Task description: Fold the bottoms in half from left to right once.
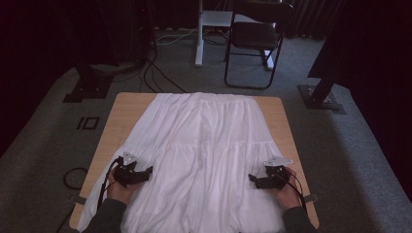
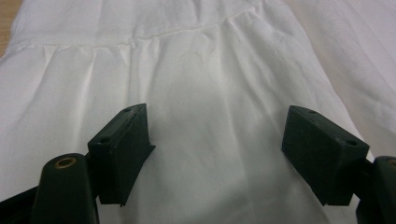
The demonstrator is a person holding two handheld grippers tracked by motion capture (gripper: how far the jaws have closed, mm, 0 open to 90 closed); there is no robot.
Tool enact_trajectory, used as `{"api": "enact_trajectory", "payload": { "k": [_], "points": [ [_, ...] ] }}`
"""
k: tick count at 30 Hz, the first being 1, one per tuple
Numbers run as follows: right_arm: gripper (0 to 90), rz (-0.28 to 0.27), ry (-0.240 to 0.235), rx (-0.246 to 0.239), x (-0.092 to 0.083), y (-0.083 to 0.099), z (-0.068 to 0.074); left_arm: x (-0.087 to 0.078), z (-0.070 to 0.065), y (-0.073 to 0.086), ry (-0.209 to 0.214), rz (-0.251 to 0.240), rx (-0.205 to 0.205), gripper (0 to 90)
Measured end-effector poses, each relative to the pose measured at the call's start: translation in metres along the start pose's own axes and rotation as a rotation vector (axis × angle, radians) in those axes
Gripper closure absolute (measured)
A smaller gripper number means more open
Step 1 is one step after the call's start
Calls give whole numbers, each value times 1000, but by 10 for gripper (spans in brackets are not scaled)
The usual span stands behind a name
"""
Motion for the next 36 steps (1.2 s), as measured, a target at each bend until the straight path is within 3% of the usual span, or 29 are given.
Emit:
{"api": "enact_trajectory", "payload": {
  "k": [6,7,8,9,12,13,14,16,17,18,19,20,21,22,23,25,27,32,36],
  "points": [
    [128,-4,10,10,1,-1,1,-1,2,-1,-23,-10,-18,352],
    [201,-1,16,17,0,-2,1,-5,5,-1,-35,-6,-33,375],
    [201,-1,16,17,0,-2,1,-10,7,-3,-34,-24,-47,375],
    [262,6,32,24,-5,-2,1,-24,10,-9,-19,-78,-60,362],
    [226,-3,66,24,-18,-4,0,-38,14,-8,-14,-79,-68,255],
    [201,0,73,18,-24,-2,2,-47,21,3,-56,-53,-51,250],
    [201,0,73,18,-24,-2,2,-47,21,3,-56,-53,-51,240],
    [161,-4,108,5,-36,3,1,-54,34,18,-116,-16,-54,201],
    [160,-1,137,16,-46,12,-2,-60,46,31,-156,12,-79,172],
    [160,-1,137,16,-46,12,-2,-60,46,31,-156,12,-79,156],
    [156,4,175,33,-54,24,-10,-64,59,40,-190,32,-116,133],
    [156,4,175,33,-54,24,-10,-64,59,40,-190,32,-116,121],
    [155,12,204,64,-61,36,-18,-68,67,42,-202,24,-147,108],
    [155,12,204,64,-61,36,-18,-68,67,42,-202,24,-147,108],
    [153,8,211,104,-66,43,-25,-66,72,41,-195,21,-162,107],
    [145,12,214,131,-67,49,-30,-63,75,42,-206,28,-165,95],
    [134,21,216,138,-64,52,-33,-51,80,46,-213,78,-173,82],
    [125,33,218,127,-59,53,-32,-47,78,48,-174,78,-178,39],
    [117,29,239,124,-61,52,-34,-47,76,49,-166,69,-168,29]
  ]
}}
Point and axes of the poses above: each handheld gripper's, and its own axes: x roughly forward along the jaws, y roughly out of its underside, z roughly to its left, the point moved 10 cm from there along x, roughly forward along the jaws, and after that the axes turned 2 degrees about y, right-handed, at the moved point
